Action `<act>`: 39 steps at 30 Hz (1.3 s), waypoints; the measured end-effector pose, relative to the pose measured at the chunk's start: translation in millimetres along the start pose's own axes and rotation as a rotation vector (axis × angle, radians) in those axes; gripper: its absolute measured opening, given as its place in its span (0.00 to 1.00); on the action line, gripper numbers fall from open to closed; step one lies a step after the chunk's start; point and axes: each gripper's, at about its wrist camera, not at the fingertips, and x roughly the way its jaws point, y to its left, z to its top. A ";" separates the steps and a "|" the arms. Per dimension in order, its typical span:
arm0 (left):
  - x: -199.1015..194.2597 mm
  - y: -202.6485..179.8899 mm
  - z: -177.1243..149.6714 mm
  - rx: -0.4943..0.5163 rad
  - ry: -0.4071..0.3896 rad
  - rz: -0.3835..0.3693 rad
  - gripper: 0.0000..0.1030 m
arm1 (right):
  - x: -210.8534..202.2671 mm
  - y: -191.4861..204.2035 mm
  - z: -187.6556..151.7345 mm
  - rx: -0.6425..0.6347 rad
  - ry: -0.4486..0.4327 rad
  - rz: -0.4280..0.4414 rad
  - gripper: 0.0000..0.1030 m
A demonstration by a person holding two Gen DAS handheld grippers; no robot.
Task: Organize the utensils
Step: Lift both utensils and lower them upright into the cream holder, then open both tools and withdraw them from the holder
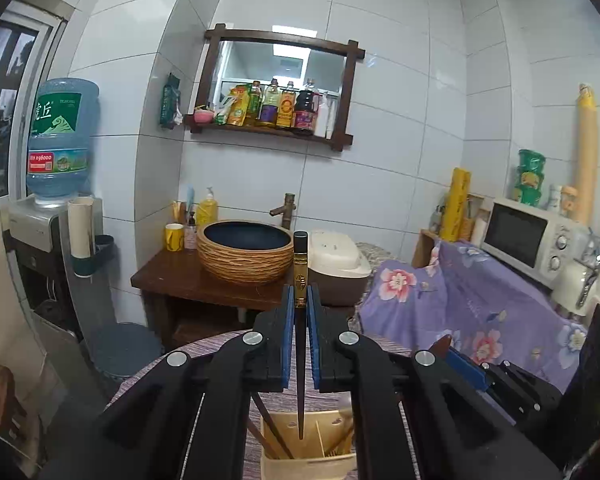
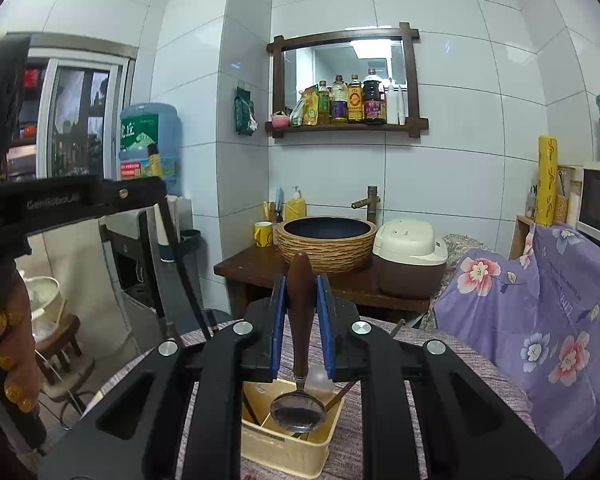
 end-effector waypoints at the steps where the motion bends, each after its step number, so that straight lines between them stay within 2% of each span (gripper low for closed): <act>1: 5.3 -0.7 -4.7 0.005 0.005 0.004 0.08 | 6.2 -1.2 -3.0 0.013 0.011 0.002 0.16; 6: 24.2 -1.3 -40.6 0.032 0.054 0.036 0.08 | 27.8 -8.7 -23.9 0.065 0.069 0.006 0.16; 17: 47.7 10.3 -101.2 0.015 0.211 0.010 0.08 | 46.4 -9.8 -73.5 0.086 0.198 0.035 0.16; 24: 50.7 17.8 -106.8 0.011 0.231 0.017 0.08 | 52.9 -16.3 -93.7 0.112 0.244 0.022 0.16; 27: 47.1 18.5 -103.3 0.006 0.229 0.013 0.09 | 50.1 -19.7 -98.2 0.124 0.229 0.013 0.16; 28: 45.5 18.2 -102.7 0.007 0.225 0.013 0.10 | 48.7 -20.8 -98.8 0.130 0.227 0.019 0.17; 30: 40.2 18.5 -102.3 0.009 0.222 0.004 0.27 | 44.4 -21.4 -100.2 0.132 0.226 0.019 0.28; 31: 35.5 19.0 -102.3 0.006 0.216 -0.002 0.31 | 41.0 -21.4 -100.3 0.132 0.218 0.016 0.41; 32: 31.0 19.2 -102.8 0.003 0.207 -0.004 0.37 | 37.6 -22.1 -100.4 0.131 0.208 0.014 0.50; 35: 11.2 20.8 -108.5 0.004 0.186 0.000 0.43 | 20.4 -23.8 -103.2 0.135 0.180 -0.002 0.51; 39: -12.4 28.6 -125.8 -0.020 0.195 0.015 0.51 | -2.0 -27.5 -109.0 0.150 0.214 -0.026 0.52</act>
